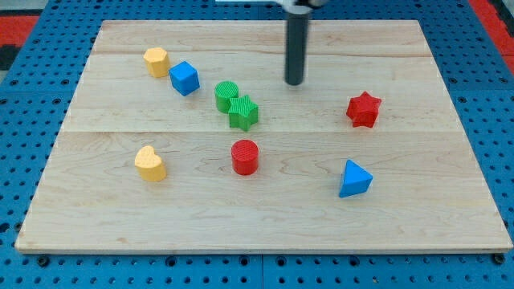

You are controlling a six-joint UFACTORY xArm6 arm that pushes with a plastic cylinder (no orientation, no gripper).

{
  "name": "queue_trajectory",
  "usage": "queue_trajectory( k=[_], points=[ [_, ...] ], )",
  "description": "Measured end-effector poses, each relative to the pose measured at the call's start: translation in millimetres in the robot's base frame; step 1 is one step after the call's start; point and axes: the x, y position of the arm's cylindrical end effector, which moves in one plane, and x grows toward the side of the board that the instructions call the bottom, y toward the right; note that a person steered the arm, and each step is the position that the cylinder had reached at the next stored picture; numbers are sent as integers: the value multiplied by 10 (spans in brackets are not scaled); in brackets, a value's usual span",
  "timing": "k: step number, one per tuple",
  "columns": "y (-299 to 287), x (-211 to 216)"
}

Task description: Push the red star upwards

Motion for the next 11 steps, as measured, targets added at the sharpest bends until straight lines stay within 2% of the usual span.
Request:
queue_trajectory(
  k=[2, 4, 6, 7, 8, 9, 10, 11],
  points=[
    [280, 121],
    [308, 950],
    [1030, 984],
    [1107, 739],
    [983, 205],
    [1242, -110],
    [1157, -399],
    [481, -703]
  ],
)
